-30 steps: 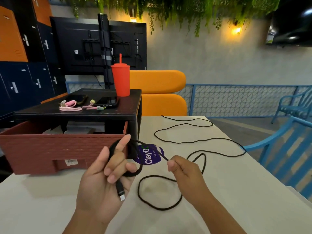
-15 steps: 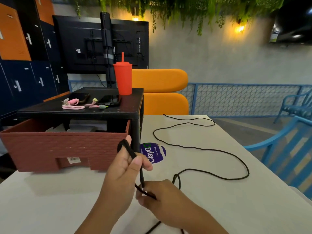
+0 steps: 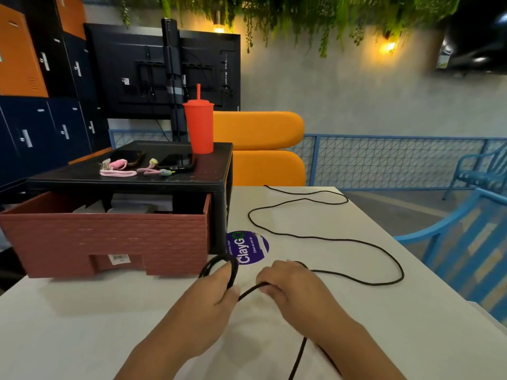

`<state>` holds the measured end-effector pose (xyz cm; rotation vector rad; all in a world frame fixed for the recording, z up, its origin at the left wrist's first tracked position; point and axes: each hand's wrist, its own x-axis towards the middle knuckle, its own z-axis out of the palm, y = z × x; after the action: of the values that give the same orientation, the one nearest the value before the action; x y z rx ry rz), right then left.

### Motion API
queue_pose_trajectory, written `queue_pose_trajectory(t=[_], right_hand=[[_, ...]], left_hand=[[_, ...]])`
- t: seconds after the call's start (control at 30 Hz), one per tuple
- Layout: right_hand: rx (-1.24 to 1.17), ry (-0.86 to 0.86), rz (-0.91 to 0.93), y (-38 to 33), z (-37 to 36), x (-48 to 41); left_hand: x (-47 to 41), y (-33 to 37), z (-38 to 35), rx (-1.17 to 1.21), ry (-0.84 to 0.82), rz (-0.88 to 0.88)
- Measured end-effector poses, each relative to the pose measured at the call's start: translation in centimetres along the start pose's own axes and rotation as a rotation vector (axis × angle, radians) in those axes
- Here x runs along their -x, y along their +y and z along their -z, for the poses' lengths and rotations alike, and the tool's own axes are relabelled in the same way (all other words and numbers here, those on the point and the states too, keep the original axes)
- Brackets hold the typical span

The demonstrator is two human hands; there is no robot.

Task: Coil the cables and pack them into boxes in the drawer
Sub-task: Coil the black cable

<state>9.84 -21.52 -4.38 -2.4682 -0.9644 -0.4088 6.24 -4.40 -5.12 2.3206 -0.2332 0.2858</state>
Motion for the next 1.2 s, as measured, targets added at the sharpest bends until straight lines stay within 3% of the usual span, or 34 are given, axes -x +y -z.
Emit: queue_pose_trajectory(t=[0.1,0.23,0.5,0.67,0.9,1.03,1.1,1.17,1.2], right_hand=[[0.09,0.091,0.021,1.1,0.0,-0.2],[0.217,0.148,-0.023,2.5,0.1,-0.1],[0.139,0.148,-0.137,3.2,1.7,-0.2],[0.133,0.321,-0.2,3.6,1.6,0.1],[-0.318,0.121,-0.398,0.7,0.3,-0.3],[-0.793,0.146,-0.567,0.1,0.4,-0.6],[-0.905,0.224,-0.623,0.4,0.8,-0.6],[-0.93,0.318,-0.646,0.7,1.1,-0.5],[-0.896,0.362,-0.639,0.8,1.3,-0.5]], left_hand=[[0.0,0.2,0.2,0.187,-0.11,-0.003],[0.2,0.5,0.0,0.177,-0.165,-0.044],[0.4,1.7,1.1,0.524,-0.192,0.083],[0.6,2.3,1.3,0.738,-0.172,0.122],[0.6,2.0,1.4,1.24,-0.059,0.152],[0.2,1.1,1.8,1.515,-0.057,0.121],[-0.3,0.2,1.6,1.695,-0.161,0.05],[-0.9,0.1,1.4,1.85,-0.437,-0.088],[-0.8,-0.1,1.4,1.834,-0.425,-0.105]])
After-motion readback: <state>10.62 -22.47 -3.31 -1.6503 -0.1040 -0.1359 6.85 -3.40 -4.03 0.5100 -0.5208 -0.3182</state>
